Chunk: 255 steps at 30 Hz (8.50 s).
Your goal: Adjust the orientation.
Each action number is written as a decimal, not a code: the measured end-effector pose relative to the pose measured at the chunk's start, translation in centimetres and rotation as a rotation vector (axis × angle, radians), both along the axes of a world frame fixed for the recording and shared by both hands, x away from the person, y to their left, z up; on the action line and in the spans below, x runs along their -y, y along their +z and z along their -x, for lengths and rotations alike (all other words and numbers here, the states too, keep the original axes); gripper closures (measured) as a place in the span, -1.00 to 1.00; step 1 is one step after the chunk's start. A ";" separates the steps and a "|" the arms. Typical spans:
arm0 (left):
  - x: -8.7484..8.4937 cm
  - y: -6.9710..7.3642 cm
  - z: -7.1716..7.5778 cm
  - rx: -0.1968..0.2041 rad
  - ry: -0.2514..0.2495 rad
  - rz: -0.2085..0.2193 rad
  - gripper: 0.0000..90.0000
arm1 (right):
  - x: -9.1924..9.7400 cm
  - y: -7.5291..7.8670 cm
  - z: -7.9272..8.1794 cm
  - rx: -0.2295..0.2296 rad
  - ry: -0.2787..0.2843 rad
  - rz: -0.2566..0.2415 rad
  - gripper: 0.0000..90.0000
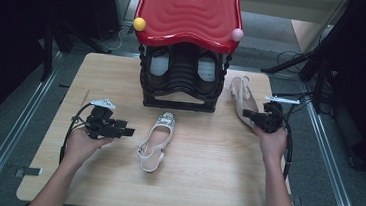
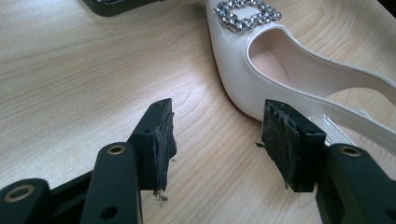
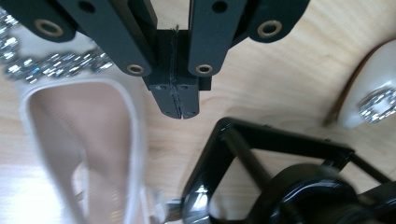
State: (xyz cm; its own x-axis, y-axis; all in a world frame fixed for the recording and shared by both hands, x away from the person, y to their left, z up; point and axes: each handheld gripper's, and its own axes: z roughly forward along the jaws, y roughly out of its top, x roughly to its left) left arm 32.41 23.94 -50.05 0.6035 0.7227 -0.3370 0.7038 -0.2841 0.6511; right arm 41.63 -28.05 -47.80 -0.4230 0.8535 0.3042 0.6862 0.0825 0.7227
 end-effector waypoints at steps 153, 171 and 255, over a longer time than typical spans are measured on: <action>0.3 0.0 -1.9 0.048 -0.019 0.004 0.01 | -3.5 -3.3 5.6 -0.123 0.234 0.102 1.00; -1.7 -0.3 0.2 0.042 0.040 0.000 0.01 | -6.6 -3.4 3.3 -0.119 0.281 0.115 1.00; 0.7 -0.4 -1.7 0.028 -0.043 -0.008 0.01 | -1.2 -1.7 4.6 -0.103 0.199 0.063 0.87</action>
